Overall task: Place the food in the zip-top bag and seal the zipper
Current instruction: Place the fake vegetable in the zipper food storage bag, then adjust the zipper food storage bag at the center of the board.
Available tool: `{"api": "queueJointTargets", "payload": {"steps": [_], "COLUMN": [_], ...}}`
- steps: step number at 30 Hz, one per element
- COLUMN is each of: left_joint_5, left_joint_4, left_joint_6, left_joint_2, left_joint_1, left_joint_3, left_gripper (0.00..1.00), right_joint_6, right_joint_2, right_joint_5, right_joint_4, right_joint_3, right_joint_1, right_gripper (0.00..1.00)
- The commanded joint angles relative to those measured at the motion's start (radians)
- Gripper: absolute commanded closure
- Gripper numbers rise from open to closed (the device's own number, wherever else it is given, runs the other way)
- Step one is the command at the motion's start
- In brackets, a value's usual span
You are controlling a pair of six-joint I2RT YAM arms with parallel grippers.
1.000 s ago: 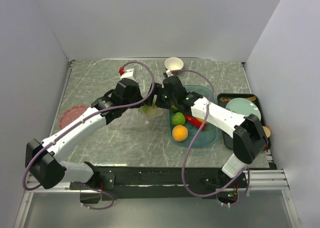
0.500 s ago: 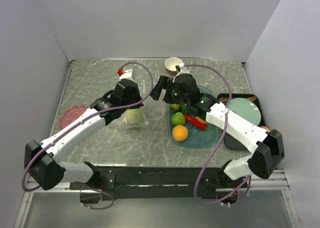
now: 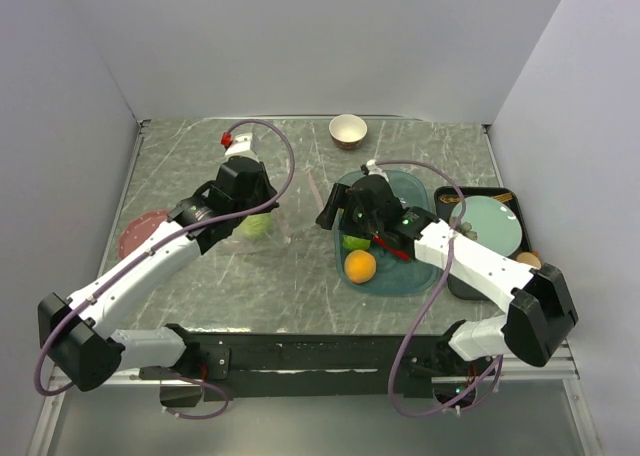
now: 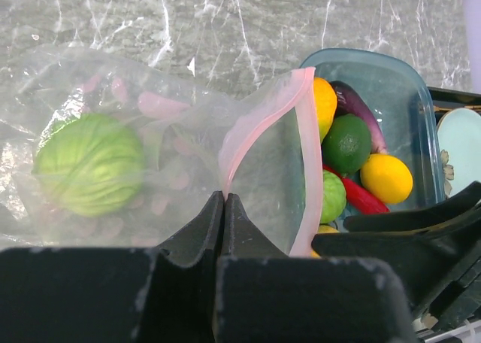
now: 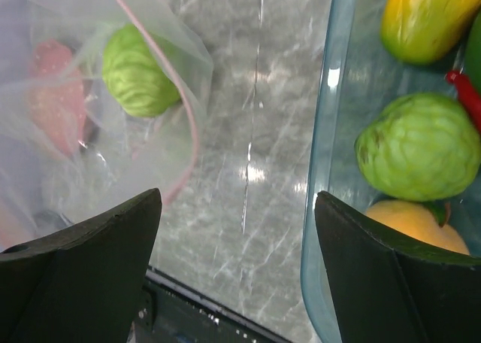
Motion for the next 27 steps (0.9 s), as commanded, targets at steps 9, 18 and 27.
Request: {"api": "queueJointTargets", "payload": {"steps": [9, 18, 27], "left_joint_5": [-0.006, -0.14, -0.26], "left_joint_4": [0.012, -0.083, -0.15], "left_joint_6": [-0.003, 0.084, 0.171], "left_joint_2": [-0.047, -0.099, -0.153], "left_joint_1": [0.011, 0.043, 0.15], "left_joint_3": [0.001, 0.129, 0.3], "left_gripper": [0.99, 0.98, 0.97], "right_joint_6": [0.012, -0.06, -0.164], "right_joint_2": [0.153, 0.176, 0.273], "right_joint_5": [-0.103, -0.19, -0.273], "right_joint_4": [0.1, 0.104, 0.01], "right_joint_3": [0.129, 0.308, 0.628], "right_joint_1": [-0.005, -0.005, 0.003], "right_gripper": [0.24, 1.0, 1.0]}}
